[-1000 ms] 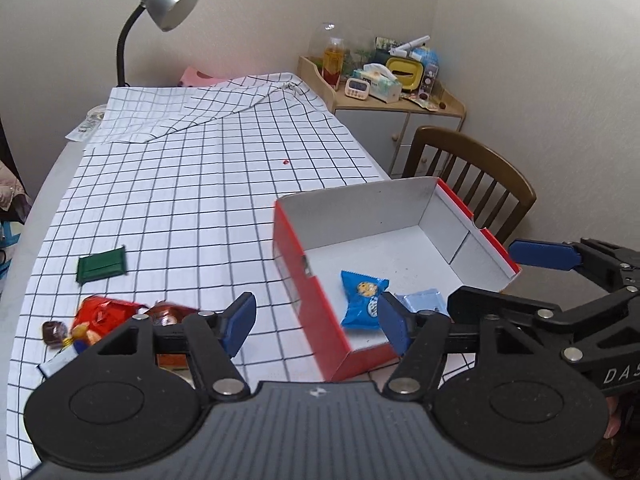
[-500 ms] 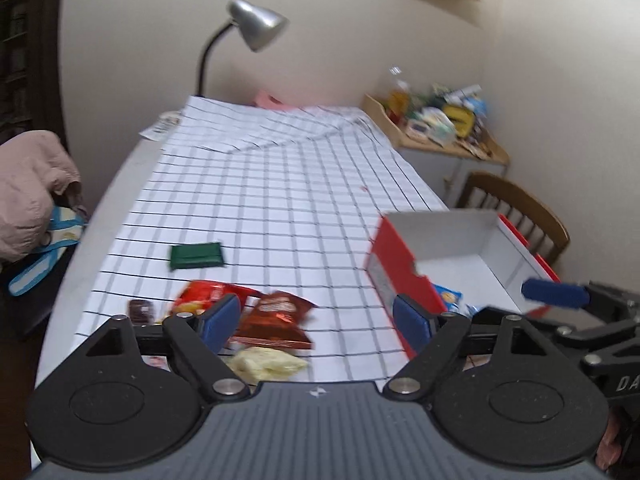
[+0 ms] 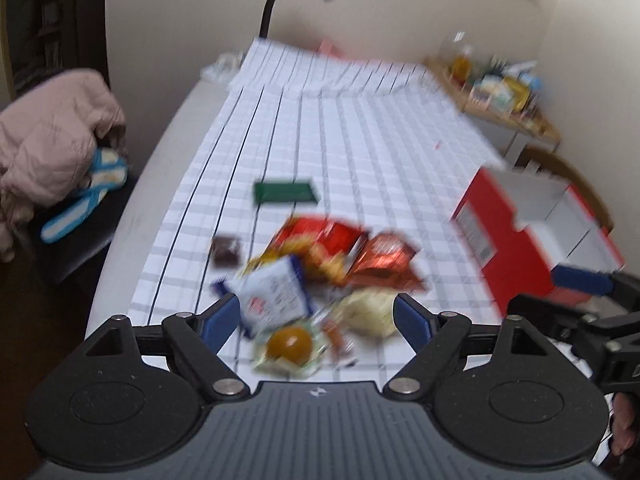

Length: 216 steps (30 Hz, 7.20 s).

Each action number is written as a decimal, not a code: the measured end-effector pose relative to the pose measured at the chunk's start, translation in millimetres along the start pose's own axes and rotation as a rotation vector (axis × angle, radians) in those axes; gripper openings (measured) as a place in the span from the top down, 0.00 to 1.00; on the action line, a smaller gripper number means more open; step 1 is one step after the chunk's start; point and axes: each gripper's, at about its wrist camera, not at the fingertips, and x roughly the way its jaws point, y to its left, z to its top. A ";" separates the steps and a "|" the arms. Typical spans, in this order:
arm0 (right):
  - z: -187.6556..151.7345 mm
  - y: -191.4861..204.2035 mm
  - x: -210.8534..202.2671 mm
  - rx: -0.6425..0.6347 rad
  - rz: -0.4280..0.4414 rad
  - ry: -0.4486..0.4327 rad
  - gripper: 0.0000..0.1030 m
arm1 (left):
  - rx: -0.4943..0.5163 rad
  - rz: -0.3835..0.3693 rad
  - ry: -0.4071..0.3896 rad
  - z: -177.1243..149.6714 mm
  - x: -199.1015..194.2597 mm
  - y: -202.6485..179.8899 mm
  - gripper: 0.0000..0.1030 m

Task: Organize snacks
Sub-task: 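Grasp orange egg-yolk pastry with left tool while right tool grasps pale yellow bun, then carry the pastry and bun over the red shoebox, then open both tools to release pastry and bun into the box, then move both tools back toward the remaining snack pile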

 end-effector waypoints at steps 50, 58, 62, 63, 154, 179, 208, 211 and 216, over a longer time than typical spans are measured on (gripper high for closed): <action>-23.3 -9.7 112.9 0.226 0.033 0.306 0.60 | -0.075 -0.045 0.236 -30.1 98.6 24.4 0.60; -30.3 -12.2 82.4 0.255 0.042 0.283 0.60 | -0.102 -0.052 0.255 -38.8 87.6 23.9 0.60; -32.5 -12.7 67.2 0.256 0.041 0.264 0.60 | -0.109 -0.059 0.253 -42.5 77.7 21.0 0.60; -32.6 -13.1 63.7 0.260 0.044 0.259 0.60 | -0.114 -0.062 0.251 -42.6 74.5 20.2 0.60; 15.8 -288.4 6.0 0.076 -0.235 0.233 0.59 | 0.198 -0.073 0.302 61.1 190.0 -337.9 0.59; 15.8 -284.9 -30.5 0.124 -0.223 0.174 0.28 | 0.185 -0.134 0.205 66.7 145.7 -324.8 0.44; 43.0 -151.4 -95.5 0.047 -0.063 -0.077 0.05 | 0.138 -0.180 -0.003 66.7 18.1 -210.5 0.28; 41.6 -132.2 -93.0 0.028 -0.050 -0.085 0.05 | 0.126 -0.180 -0.015 62.4 8.4 -190.8 0.28; 37.8 -100.0 -83.6 0.013 -0.033 -0.093 0.00 | 0.098 -0.178 -0.021 56.1 -2.5 -154.2 0.18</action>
